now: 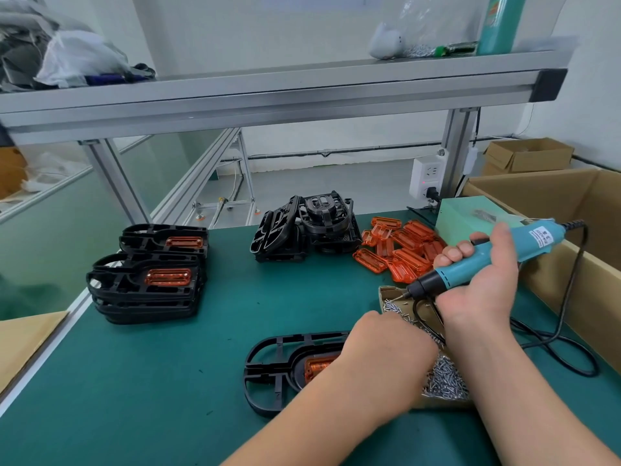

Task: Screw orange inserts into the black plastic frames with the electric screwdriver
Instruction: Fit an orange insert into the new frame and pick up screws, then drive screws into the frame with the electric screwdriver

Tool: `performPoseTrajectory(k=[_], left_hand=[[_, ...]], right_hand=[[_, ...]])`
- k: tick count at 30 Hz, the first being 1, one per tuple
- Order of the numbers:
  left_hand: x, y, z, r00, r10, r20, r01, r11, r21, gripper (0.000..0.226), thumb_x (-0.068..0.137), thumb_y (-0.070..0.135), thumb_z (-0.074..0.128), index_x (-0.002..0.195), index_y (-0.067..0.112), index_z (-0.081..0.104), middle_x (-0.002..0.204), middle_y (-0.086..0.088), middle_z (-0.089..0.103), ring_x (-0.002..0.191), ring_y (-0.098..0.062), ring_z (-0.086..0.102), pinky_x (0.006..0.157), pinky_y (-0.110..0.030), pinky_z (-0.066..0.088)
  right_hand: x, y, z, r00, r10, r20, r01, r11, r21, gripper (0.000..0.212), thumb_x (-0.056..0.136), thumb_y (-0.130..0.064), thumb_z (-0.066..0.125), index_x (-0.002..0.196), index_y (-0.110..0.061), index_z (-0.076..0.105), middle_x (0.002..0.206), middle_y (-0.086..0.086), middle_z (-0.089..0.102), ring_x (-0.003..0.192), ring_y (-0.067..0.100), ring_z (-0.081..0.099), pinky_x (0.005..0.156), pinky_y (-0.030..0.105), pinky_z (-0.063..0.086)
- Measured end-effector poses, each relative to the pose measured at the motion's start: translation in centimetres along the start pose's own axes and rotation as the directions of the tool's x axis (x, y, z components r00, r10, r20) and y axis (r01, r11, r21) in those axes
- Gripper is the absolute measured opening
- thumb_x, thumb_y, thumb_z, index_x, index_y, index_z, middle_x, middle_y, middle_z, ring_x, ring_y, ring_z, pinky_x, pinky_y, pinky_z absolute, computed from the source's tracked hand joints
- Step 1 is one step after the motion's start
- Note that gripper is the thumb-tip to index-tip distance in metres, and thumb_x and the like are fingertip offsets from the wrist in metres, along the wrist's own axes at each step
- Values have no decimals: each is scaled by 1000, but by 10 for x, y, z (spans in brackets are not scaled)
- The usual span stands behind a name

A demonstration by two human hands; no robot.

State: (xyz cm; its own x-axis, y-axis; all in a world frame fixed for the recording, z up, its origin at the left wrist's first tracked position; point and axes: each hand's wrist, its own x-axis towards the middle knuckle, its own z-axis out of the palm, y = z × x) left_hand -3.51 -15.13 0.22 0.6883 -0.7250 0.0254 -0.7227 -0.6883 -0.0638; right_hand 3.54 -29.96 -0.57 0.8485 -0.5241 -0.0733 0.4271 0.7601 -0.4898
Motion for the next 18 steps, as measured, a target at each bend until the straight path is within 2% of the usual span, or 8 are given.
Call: performPoseTrajectory(k=[4,8,12,16,18], left_hand=[[-2,-7,11,997,-62,-38,53,978,-200,19,98,25,64,112,30,77,102,-1,73,107,-30,59,88,-41,50],[-8,-14,16,991,-126,-37,93,875,-475,22,101,29,64,118,34,76,115,5,74,115,-18,58,96,-38,51],[-16,-20,19,975,-221,18,176,720,-672,19,96,26,66,109,37,74,106,15,74,93,-1,60,85,-23,49],[-19,-24,22,970,-230,80,210,623,-753,22,93,24,67,106,40,74,94,19,73,87,-2,67,82,-24,56],[-20,-25,25,965,-246,95,224,575,-787,22,92,25,67,104,42,74,84,23,71,83,-1,67,75,-20,56]], right_hand=[[0,0,0,1000,0,-9,0,1000,-6,33,99,-47,70,83,-21,57,69,-5,48,58,11,47,58,23,42],[-1,2,-1,1000,2,-14,-2,1000,-10,32,98,-46,73,86,-21,58,70,-5,50,58,11,49,59,24,43],[-2,2,0,1000,5,-9,-5,1000,-16,32,98,-46,72,86,-20,58,70,-5,49,59,12,48,59,24,43],[-3,2,0,1000,8,7,-8,1000,-15,32,100,-46,71,86,-20,58,70,-4,48,59,12,48,58,23,44],[-3,2,0,1000,9,8,-9,1000,-15,31,100,-45,70,86,-20,57,69,-4,48,58,12,47,57,23,44]])
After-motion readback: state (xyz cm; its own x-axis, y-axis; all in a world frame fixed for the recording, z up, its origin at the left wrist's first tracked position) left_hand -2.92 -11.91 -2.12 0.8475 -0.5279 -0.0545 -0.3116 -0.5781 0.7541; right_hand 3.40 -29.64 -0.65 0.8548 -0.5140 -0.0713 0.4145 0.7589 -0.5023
